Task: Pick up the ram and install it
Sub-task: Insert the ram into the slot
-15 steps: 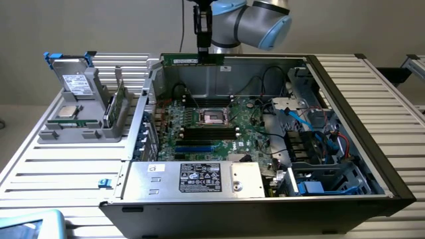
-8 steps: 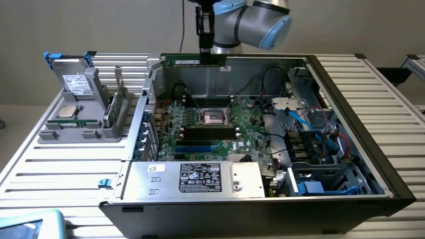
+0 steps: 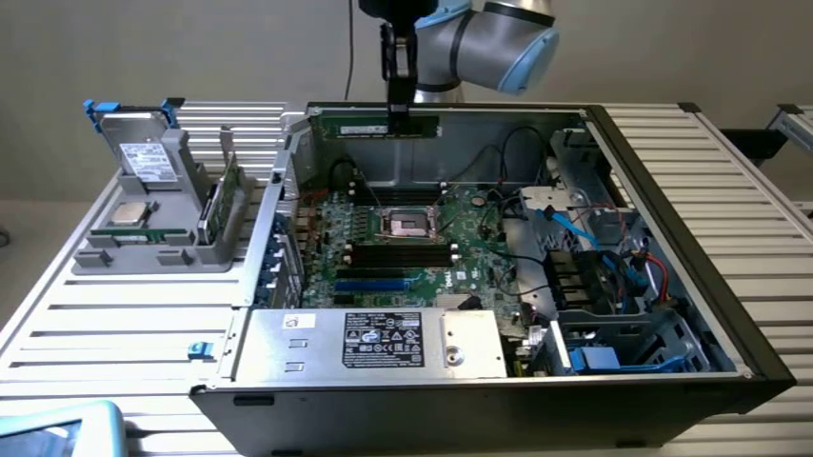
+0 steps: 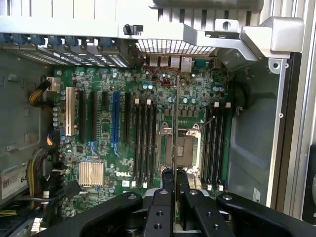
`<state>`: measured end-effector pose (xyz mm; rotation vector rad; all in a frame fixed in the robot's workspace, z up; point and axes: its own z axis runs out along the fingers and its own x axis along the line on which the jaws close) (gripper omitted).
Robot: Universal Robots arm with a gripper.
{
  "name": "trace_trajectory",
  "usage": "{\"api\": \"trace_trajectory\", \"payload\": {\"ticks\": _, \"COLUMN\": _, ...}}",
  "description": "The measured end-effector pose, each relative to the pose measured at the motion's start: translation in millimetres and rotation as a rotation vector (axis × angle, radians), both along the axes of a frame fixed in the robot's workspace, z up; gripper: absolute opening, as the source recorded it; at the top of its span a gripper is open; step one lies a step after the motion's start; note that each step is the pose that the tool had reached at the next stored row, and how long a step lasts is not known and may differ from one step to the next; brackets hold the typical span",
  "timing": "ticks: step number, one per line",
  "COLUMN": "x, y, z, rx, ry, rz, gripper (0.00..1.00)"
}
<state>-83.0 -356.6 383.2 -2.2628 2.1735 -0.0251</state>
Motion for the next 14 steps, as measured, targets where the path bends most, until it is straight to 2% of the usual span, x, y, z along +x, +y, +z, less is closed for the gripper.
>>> {"api": "trace_trajectory", "payload": {"ticks": 5, "x": 6.6, "y": -0.8, "z": -5.9, "rx": -0.0009, "ry": 0.0002, "rz": -0.001, "gripper": 0.14}}
{"api": "trace_trajectory", "payload": {"ticks": 11, "x": 7.1, "y": -0.8, "z": -6.8, "rx": -0.0014, "ry": 0.0011, "rz": -0.001, "gripper": 0.14}}
{"api": "trace_trajectory", "payload": {"ticks": 14, "x": 9.0, "y": -0.8, "z": -10.3, "rx": -0.0066, "ry": 0.0011, "rz": 0.0, "gripper": 0.14}}
